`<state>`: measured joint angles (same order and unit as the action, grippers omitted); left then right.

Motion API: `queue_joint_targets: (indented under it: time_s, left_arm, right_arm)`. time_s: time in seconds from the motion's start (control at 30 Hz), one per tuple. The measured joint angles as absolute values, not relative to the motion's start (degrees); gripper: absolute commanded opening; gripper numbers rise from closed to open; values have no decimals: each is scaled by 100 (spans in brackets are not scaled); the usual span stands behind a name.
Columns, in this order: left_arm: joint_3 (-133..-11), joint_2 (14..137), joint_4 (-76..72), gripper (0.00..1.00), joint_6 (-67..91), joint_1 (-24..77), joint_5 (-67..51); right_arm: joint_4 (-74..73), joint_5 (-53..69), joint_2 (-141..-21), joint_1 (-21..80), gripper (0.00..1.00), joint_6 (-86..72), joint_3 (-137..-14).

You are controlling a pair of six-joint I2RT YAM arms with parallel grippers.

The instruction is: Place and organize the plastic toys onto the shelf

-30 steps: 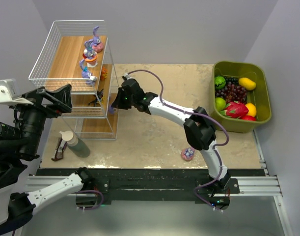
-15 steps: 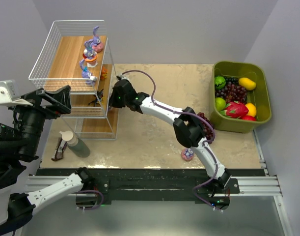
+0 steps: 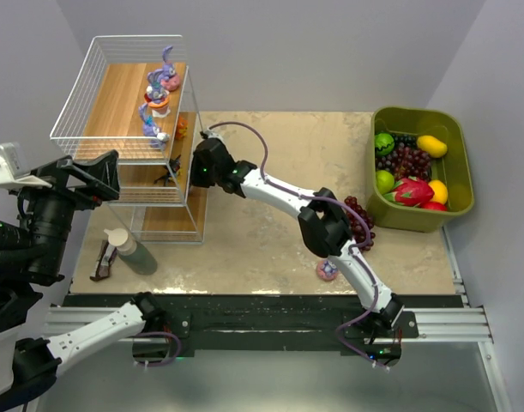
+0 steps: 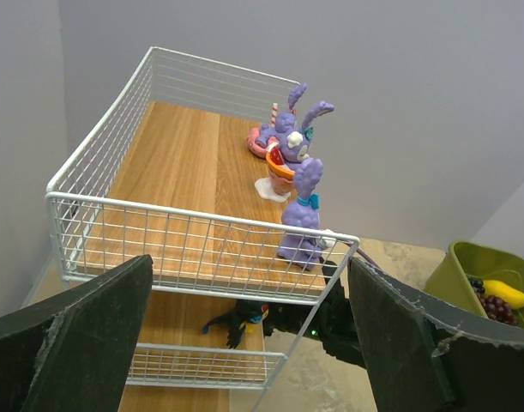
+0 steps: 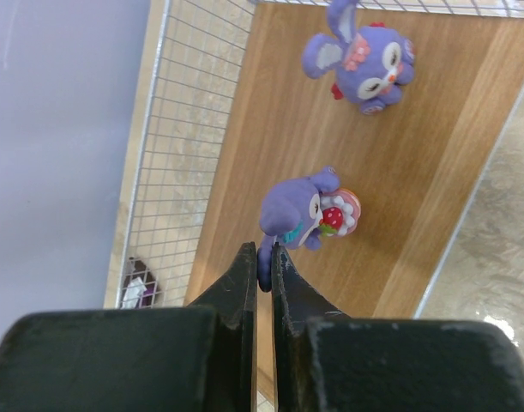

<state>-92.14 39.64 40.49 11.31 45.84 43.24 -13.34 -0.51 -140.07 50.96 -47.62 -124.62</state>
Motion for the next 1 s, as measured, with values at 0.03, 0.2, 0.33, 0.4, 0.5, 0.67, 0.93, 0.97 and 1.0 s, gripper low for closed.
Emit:
queue_joint_targets:
  time_s: [0.03,0.2,0.33,0.4,0.5,0.67,0.93,0.97,1.0]
  left_arm:
    - [-9214,3955,4049,100,1131,4584,4329]
    - [-9212,3922,4060,100,1131,4584,4372]
    - [-9201,3907,4084,100,1131,4584,4377]
    - [-9198,3900,4093,100,1131,4584,4383]
    - [-9196,3896,4099,100,1131,4584,4392]
    - [-9188,3894,4104,100,1131,4584,4394]
    - [-9139,3892,4128,100,1131,4584,4397]
    - [-9137,3892,4128,100,1131,4584,4397]
    - [-9137,3892,4128,100,1131,4584,4397]
  right_arm:
    - [-1334,-51,-14020,5103,0,-4762,-12492]
    - [-1424,-51,-14035,5166,0,-4781,-12578]
    - [-1555,-51,-14042,5181,0,-4799,-12637]
    - [-1601,-51,-14042,5186,0,-4803,-12643]
    - [-1691,-51,-14068,5188,0,-4823,-12674]
    - [-1756,-38,-14210,5188,0,-4897,-12781]
    - [-1831,-56,-14228,5201,4,-4910,-12844]
    - [-1844,-58,-14228,5201,6,-4908,-12849]
    - [-1852,-58,-14228,5201,8,-4908,-12855]
